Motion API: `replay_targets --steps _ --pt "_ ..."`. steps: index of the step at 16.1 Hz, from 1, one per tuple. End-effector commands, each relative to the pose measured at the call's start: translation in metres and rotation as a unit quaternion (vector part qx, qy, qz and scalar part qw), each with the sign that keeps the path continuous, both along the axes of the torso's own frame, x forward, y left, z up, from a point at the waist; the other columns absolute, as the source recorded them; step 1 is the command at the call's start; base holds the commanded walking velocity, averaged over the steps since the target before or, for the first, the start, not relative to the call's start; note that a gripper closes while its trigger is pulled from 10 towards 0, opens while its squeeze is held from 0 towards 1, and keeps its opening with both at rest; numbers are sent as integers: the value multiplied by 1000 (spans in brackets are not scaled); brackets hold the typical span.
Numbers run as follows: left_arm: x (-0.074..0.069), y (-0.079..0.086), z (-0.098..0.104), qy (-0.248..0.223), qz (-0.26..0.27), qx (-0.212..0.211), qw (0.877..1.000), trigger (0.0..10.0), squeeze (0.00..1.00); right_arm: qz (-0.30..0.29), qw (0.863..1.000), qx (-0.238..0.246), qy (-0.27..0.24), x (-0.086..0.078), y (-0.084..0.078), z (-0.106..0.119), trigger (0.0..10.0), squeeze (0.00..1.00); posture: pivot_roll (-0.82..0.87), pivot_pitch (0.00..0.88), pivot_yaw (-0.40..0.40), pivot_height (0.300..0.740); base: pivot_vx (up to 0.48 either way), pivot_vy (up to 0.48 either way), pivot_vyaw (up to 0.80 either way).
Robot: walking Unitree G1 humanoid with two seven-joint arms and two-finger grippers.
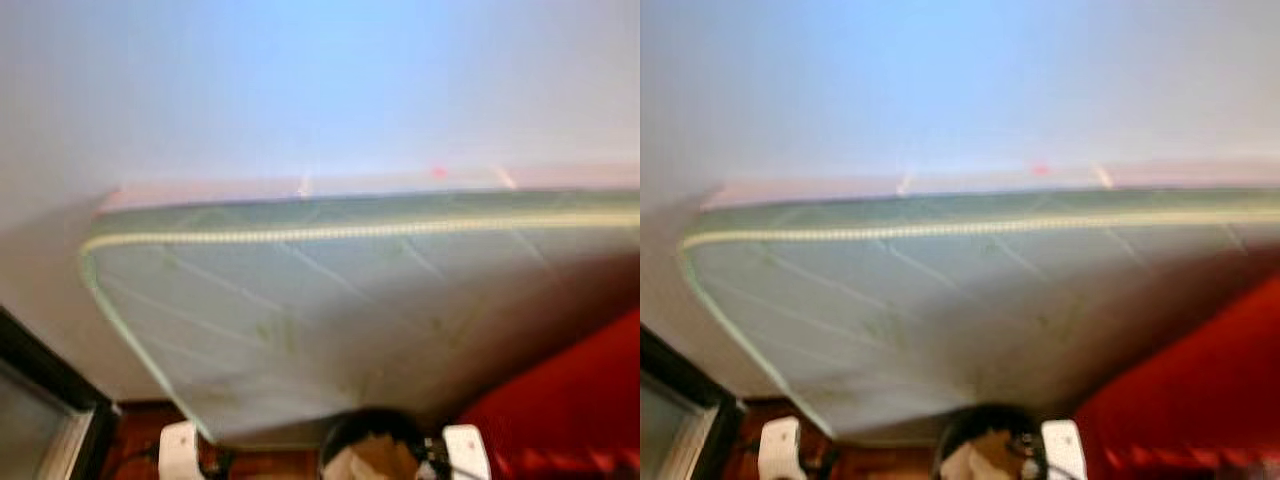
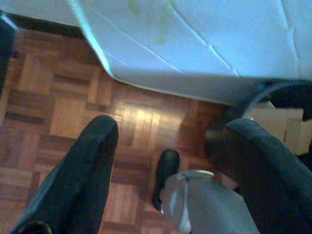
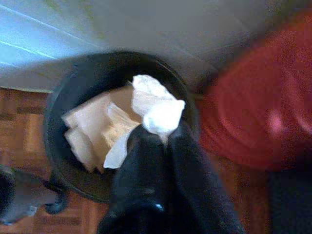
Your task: Clean up the room
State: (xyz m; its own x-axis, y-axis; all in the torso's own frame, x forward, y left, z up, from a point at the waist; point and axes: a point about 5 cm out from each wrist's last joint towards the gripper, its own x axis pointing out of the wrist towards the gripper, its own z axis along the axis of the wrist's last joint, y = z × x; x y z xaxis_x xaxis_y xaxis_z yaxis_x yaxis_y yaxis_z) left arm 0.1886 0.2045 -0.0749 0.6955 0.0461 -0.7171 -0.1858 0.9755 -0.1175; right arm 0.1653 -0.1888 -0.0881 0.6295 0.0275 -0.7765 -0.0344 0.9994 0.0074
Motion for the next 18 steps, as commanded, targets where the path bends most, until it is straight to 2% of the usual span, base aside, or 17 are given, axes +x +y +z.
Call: replay_targets --steps 1,6,8,10,12,16,18 --pt "3 -4 1 -12 -6 -3 1000 10000 0 -13 1000 10 4 -6 -4 -2 10000 0 39 0 -23 740 0 0 0" --pt "41 -1 29 -117 5 -17 993 10000 0 15 997 40 -68 28 13 15 10000 0 43 0 -26 740 0 0 0" --pt "57 -2 44 -175 0 -19 984 10000 0 18 995 44 -91 41 20 21 10000 0 37 0 -20 740 0 0 0" --pt "65 -2 53 -207 7 -20 978 10000 0 16 993 50 -110 56 24 30 10000 0 39 0 -20 740 0 0 0" --pt "77 -6 69 -259 -4 -13 966 10000 0 11 988 58 -146 72 26 41 10000 0 47 0 -19 740 0 0 0" --pt "81 -6 81 -302 -9 -5 953 10000 0 17 977 76 -199 90 28 58 10000 0 50 0 -21 740 0 0 0" --pt "81 -9 82 -306 -15 -5 952 10000 0 20 974 81 -212 95 30 62 10000 0 48 0 -21 740 0 0 0"
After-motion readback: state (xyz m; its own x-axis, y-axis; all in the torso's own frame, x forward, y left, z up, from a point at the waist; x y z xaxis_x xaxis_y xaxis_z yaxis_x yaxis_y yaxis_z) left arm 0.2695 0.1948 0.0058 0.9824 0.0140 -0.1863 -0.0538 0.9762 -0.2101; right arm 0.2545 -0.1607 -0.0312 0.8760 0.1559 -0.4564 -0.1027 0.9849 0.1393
